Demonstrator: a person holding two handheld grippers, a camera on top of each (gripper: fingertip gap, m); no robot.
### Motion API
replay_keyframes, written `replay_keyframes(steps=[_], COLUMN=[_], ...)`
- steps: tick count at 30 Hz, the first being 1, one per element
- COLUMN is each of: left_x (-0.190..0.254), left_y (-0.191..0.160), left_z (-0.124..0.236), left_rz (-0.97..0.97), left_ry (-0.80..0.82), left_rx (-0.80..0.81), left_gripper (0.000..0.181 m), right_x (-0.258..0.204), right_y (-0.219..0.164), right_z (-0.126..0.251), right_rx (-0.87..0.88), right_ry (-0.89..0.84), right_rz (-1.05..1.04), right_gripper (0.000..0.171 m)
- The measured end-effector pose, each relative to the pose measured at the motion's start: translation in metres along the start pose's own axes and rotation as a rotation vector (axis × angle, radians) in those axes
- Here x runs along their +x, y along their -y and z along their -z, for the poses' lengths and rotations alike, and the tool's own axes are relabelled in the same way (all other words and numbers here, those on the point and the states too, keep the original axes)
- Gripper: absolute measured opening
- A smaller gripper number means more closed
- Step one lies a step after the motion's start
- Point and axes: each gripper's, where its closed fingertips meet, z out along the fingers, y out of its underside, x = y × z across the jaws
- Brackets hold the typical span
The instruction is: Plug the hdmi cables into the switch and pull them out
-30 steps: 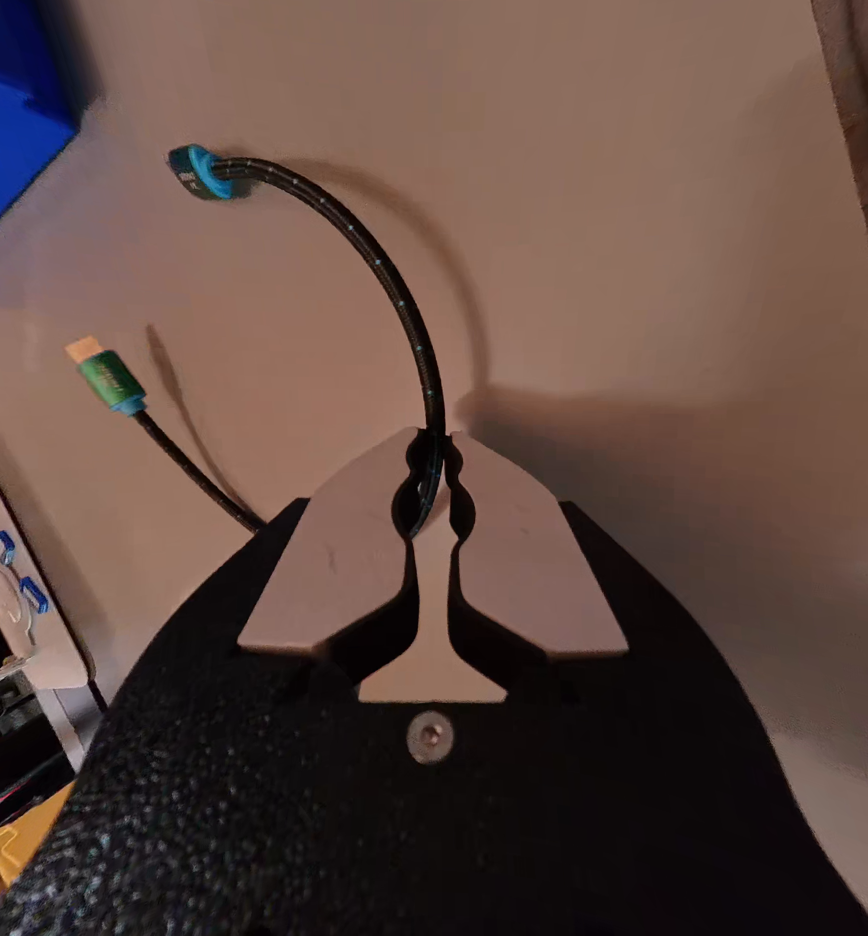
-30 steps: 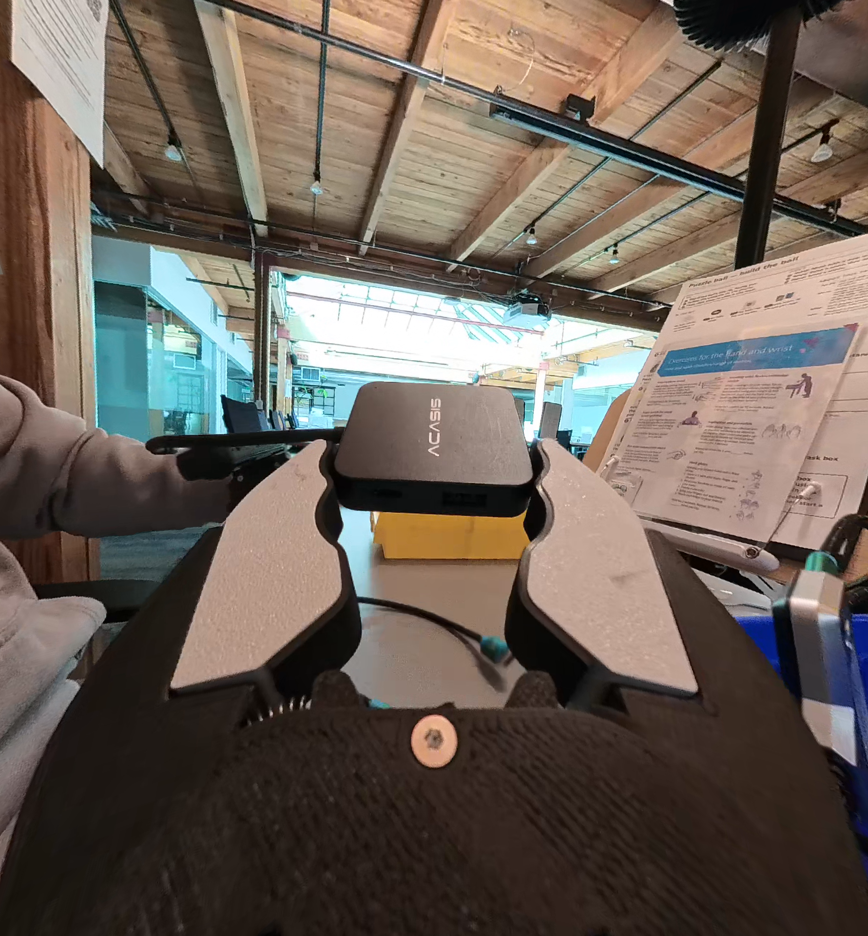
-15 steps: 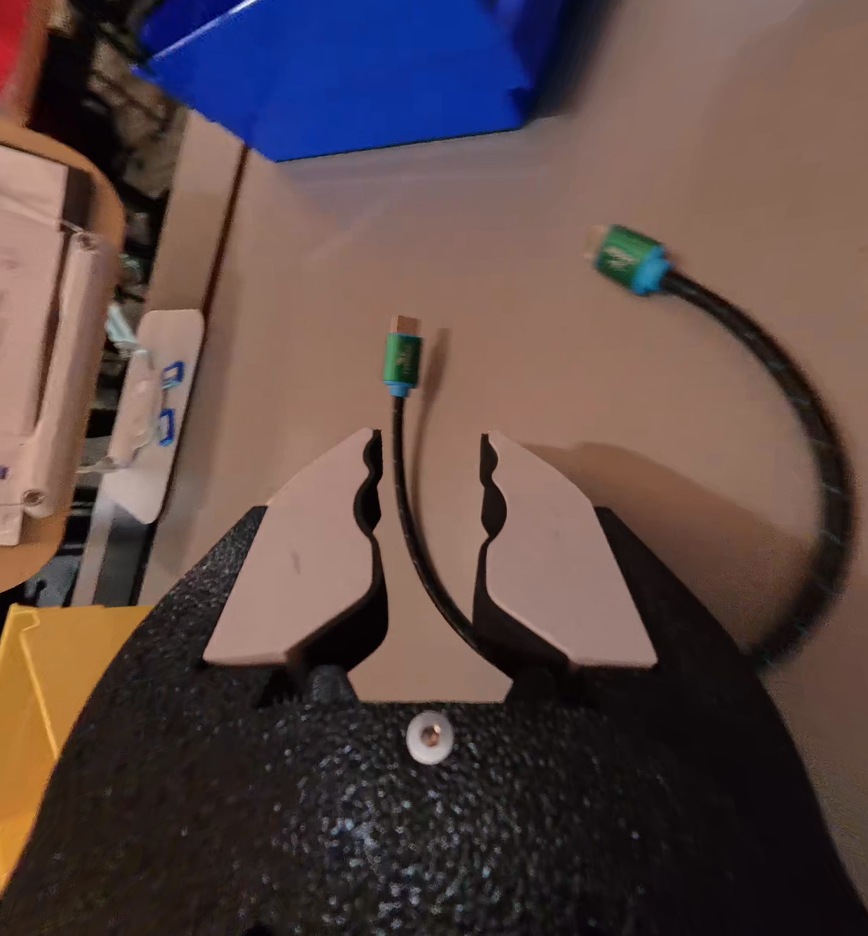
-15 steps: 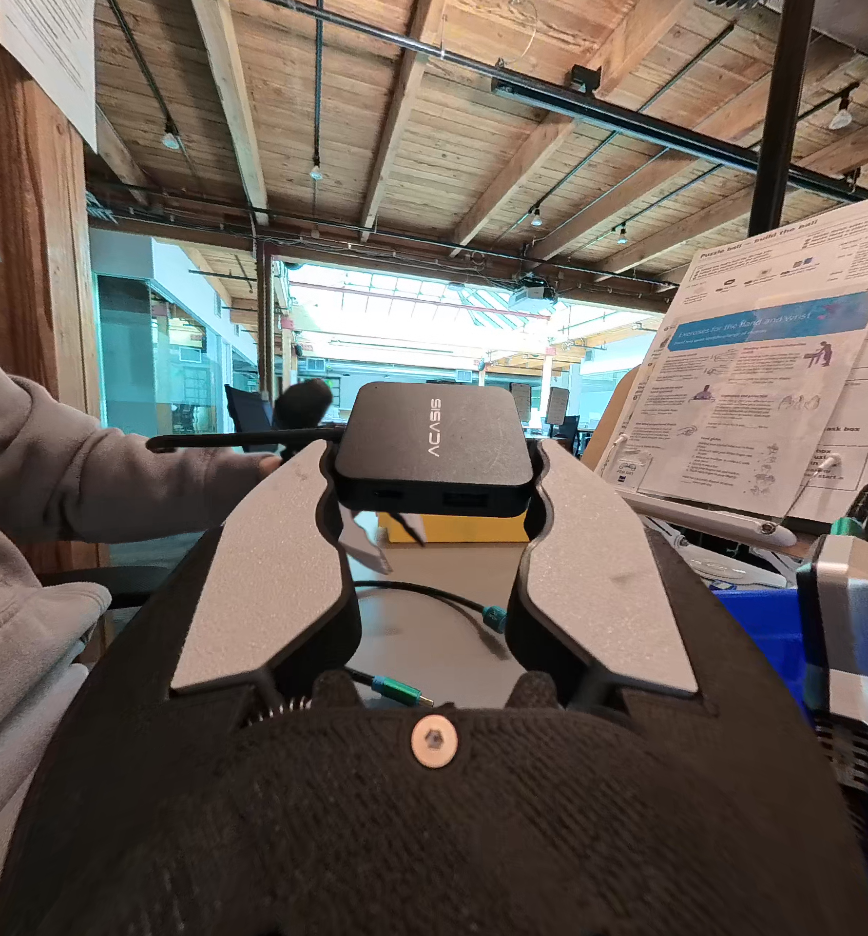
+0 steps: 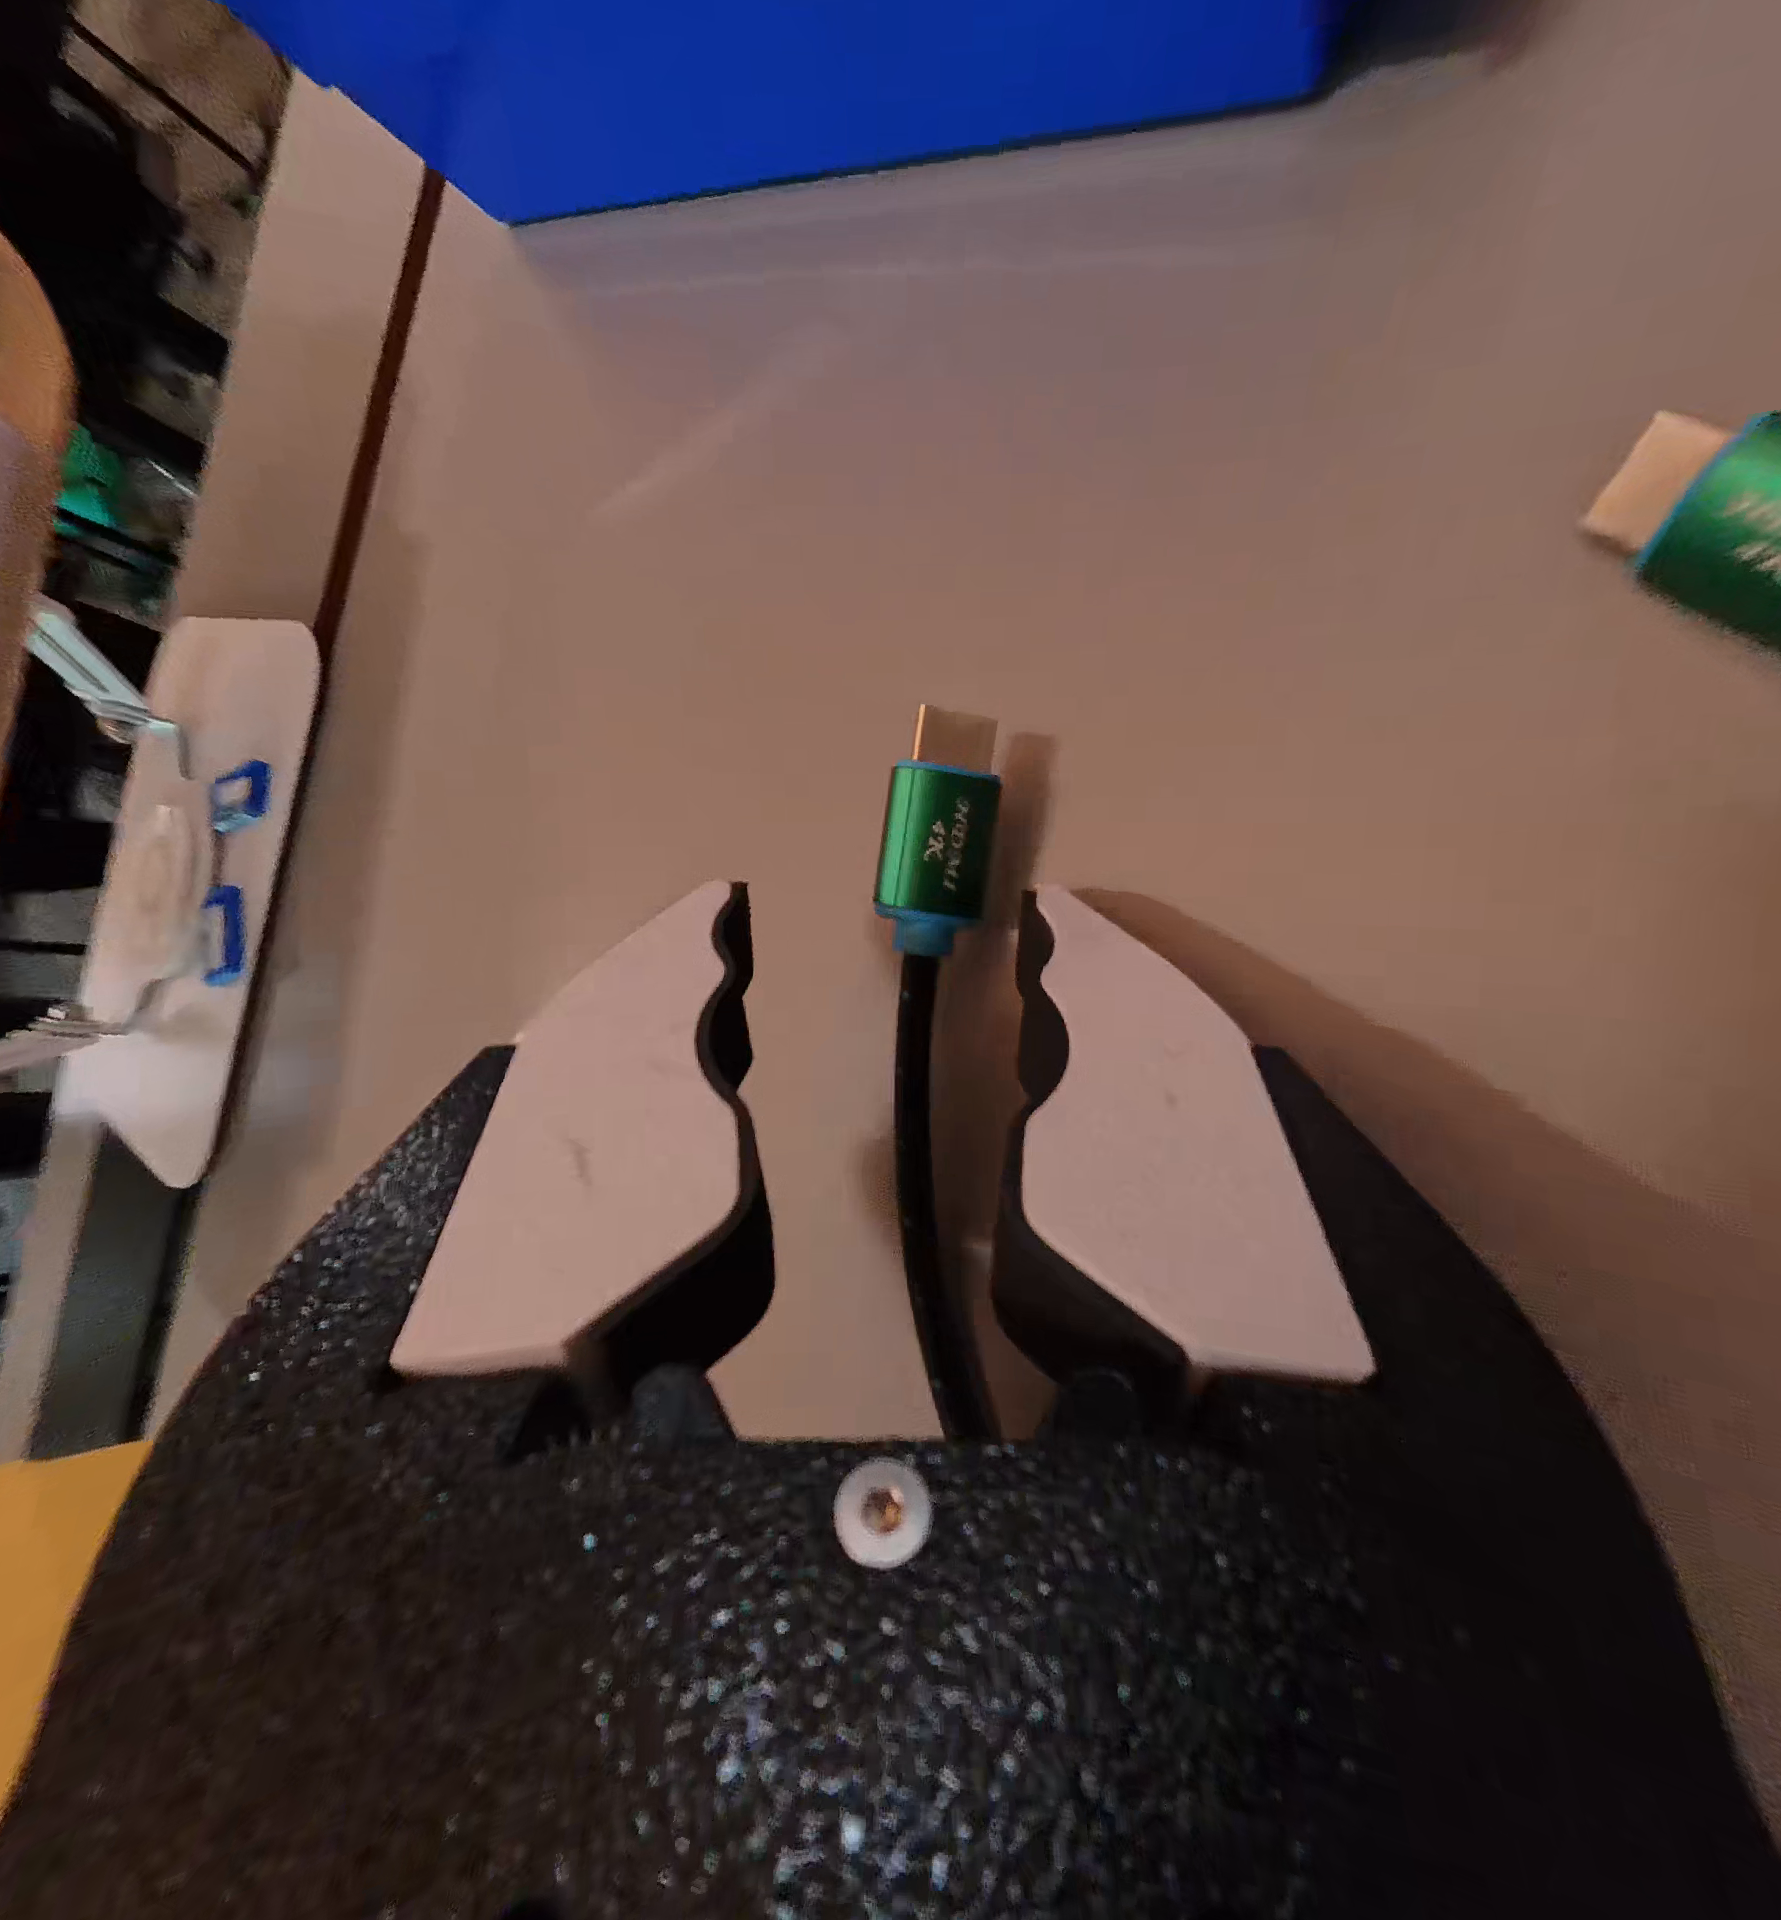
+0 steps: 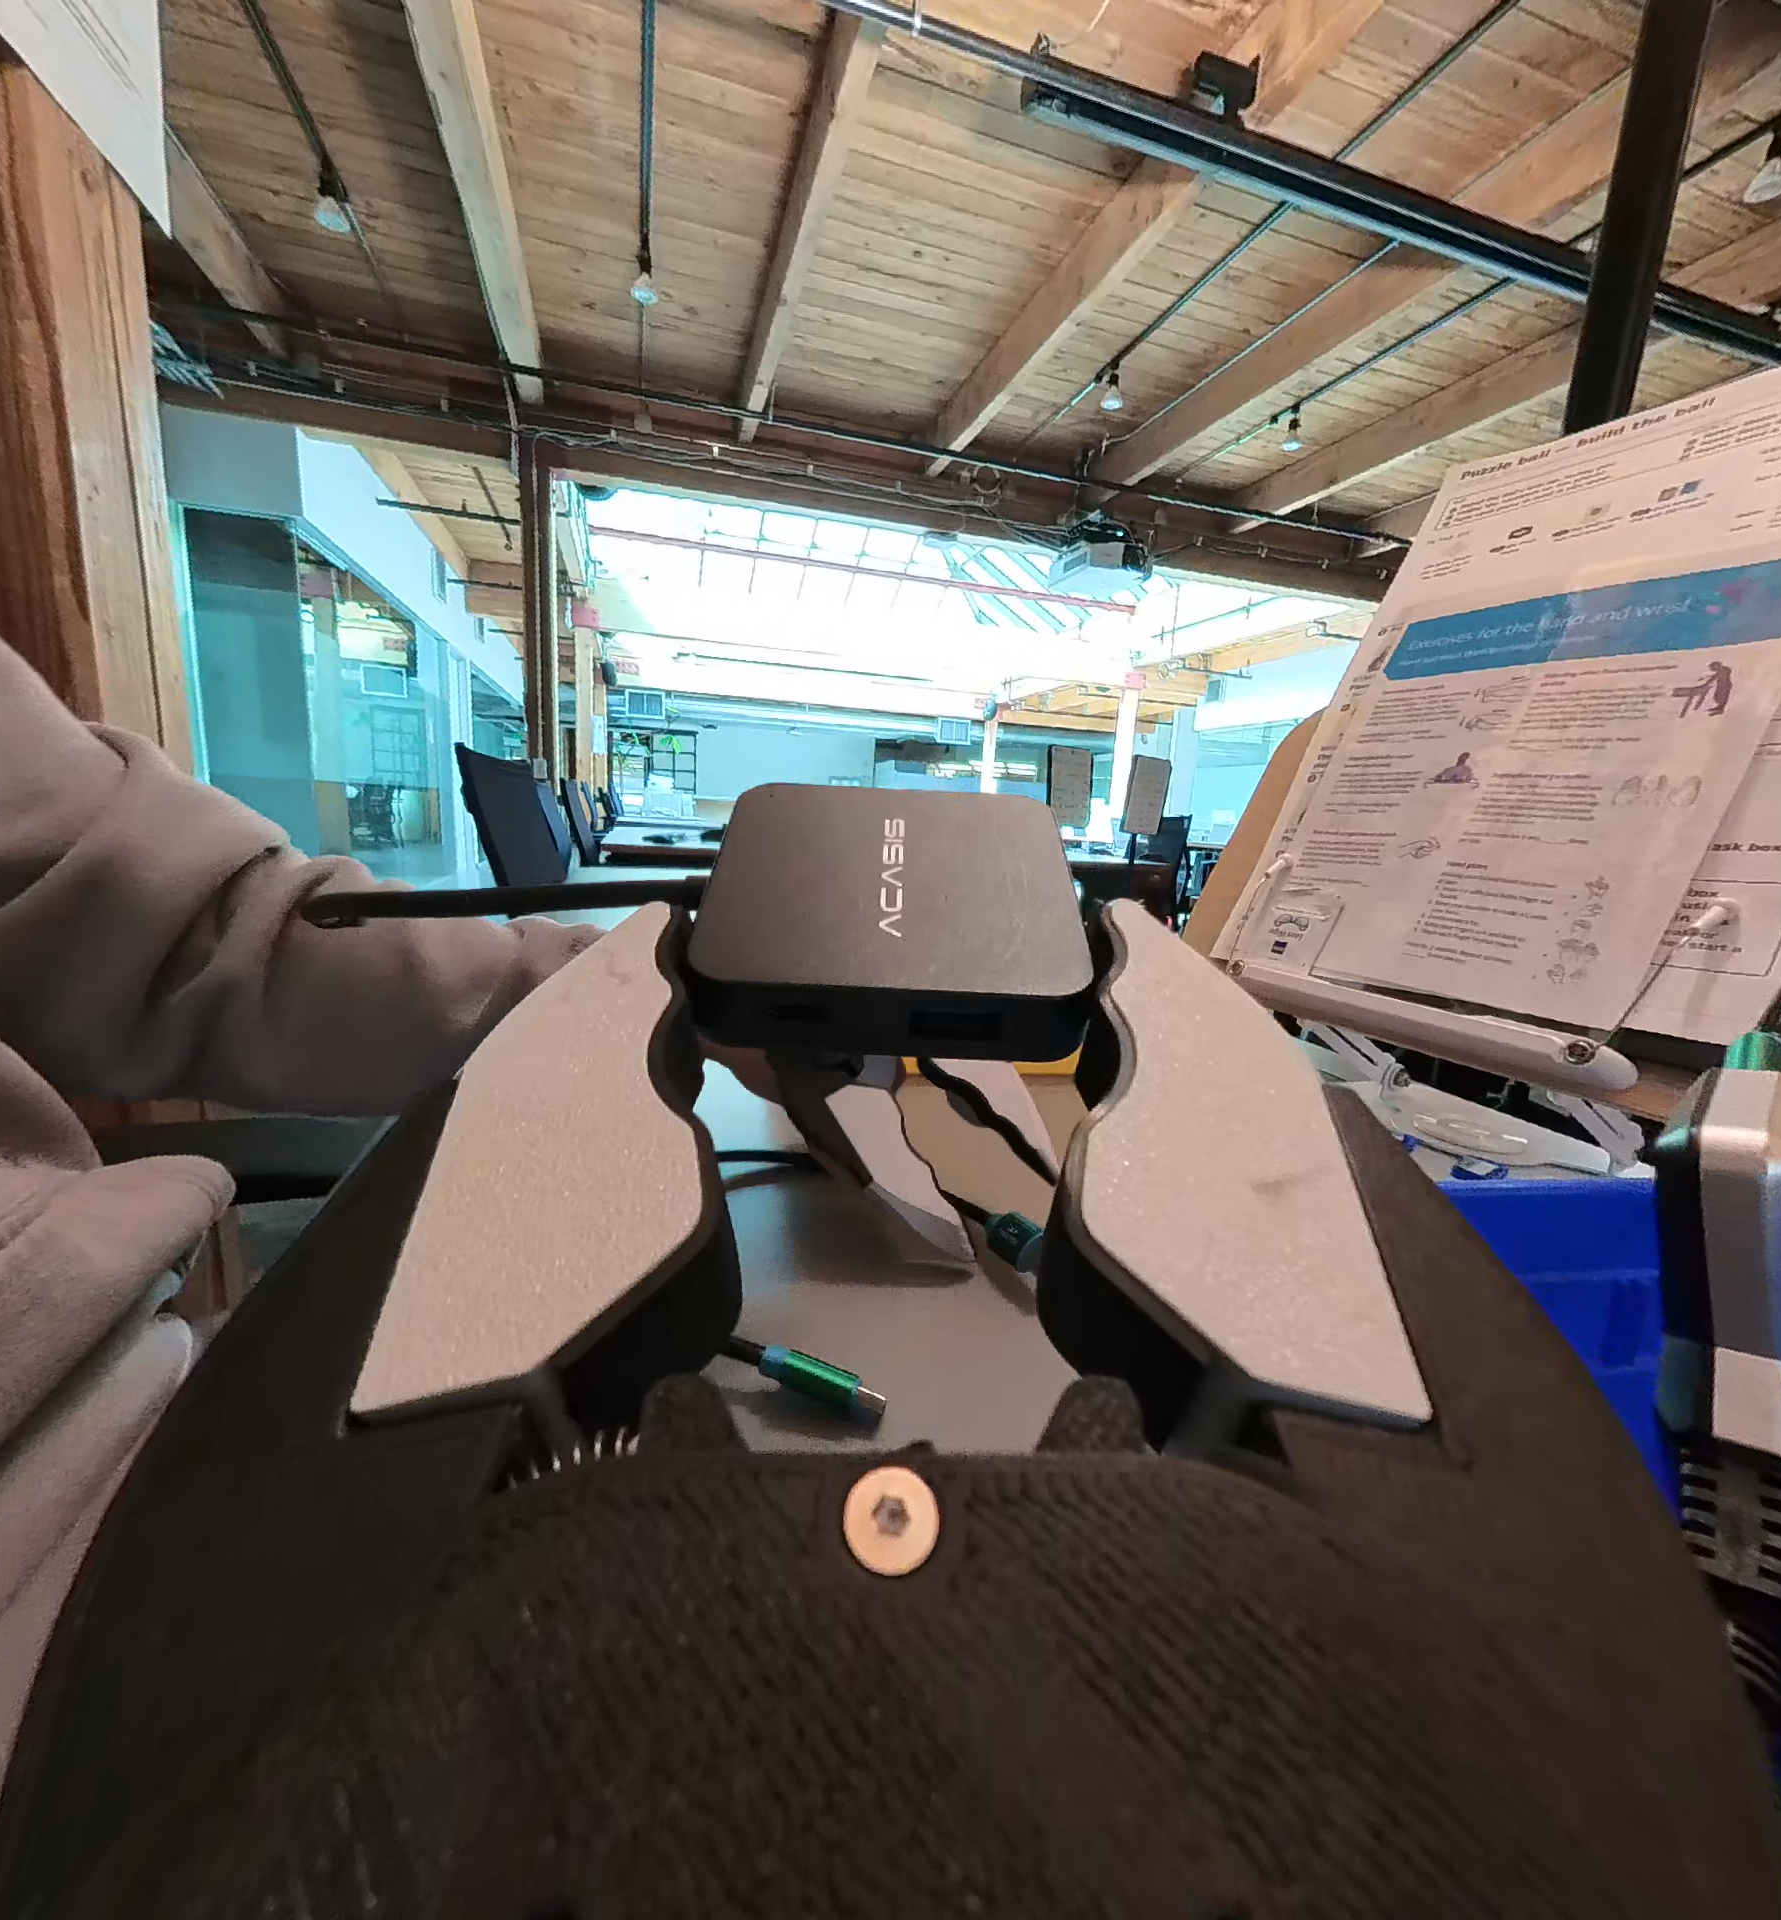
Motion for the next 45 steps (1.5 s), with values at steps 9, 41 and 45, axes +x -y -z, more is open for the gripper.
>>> replay_keyframes(steps=[9, 41, 45], left_x=[-0.009, -0.02, -0.014], left_y=[0.001, 0.06, 0.097], left_z=[-0.001, 0.091, 0.141], left_rz=[-0.248, 0.234, 0.164], left_ry=[0.294, -0.231, -0.32], left_rx=[-0.022, 0.141, 0.217], left_gripper=[0.041, 0.02, 0.02], right_x=[-0.001, -0.007, -0.009], right_y=[-0.004, -0.01, -0.013], right_z=[-0.002, 0.003, 0.001], right_rx=[-0.015, -0.072, -0.093], right_ry=[0.006, 0.046, 0.057], right_rz=[-0.001, -0.02, -0.021], right_gripper=[0.072, 0.072, 0.072])
